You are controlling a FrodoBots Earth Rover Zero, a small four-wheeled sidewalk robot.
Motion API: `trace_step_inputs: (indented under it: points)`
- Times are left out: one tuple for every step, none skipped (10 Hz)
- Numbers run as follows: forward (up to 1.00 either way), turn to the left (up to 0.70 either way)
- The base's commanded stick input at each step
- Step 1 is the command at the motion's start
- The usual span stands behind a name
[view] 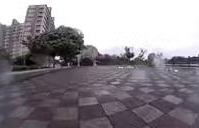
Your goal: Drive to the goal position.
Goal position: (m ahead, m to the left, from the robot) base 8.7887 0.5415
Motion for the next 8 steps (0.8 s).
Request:
trace_step_inputs:
  points:
    - [1.0, 0.0]
    - [1.0, 0.0]
    - [1.0, 0.0]
    - [1.0, 0.0]
    - [0.97, 0.0]
    - [0.92, 0.0]
    - [0.95, 0.0]
    - [0.96, 0.0]
